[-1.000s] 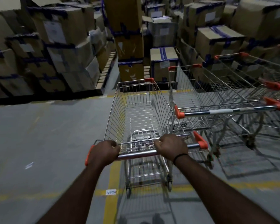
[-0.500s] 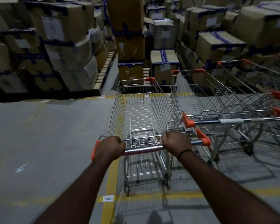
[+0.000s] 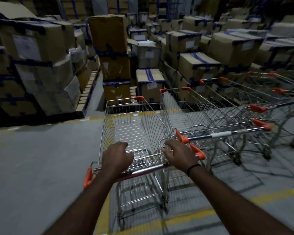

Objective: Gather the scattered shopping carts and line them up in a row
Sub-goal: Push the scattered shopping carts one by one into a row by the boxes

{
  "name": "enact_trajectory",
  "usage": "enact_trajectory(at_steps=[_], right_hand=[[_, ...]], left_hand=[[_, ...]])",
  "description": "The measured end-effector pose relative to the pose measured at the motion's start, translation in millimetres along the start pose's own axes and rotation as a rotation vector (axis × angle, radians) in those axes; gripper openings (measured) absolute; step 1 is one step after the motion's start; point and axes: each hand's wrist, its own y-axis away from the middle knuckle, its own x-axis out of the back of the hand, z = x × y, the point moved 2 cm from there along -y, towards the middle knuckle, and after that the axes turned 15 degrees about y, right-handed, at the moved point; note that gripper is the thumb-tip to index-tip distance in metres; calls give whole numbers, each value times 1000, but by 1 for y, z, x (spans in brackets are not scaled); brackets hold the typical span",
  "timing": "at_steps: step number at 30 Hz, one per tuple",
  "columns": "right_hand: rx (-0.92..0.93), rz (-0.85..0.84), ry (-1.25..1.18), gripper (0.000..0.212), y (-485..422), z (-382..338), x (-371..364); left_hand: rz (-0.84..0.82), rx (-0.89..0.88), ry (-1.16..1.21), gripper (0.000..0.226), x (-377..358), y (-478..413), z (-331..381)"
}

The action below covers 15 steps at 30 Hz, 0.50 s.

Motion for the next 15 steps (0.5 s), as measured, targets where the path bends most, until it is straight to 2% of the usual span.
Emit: enact_trajectory(at_steps=[3,6,9,15], right_hand=[[34,72,118,42,-2,5,29],[-10,113,207,57,-2,10,60],[-46,156,272,54,3,20,85],[-138,110,328,63,24,53,126]], left_hand=[[-1,-121,18,60,5,-17,32],[-14,-226,0,67,10,-30,67],[-15,-326,-7,71,10,-36,101],[-103,-445,1,76,-8,-31,164]])
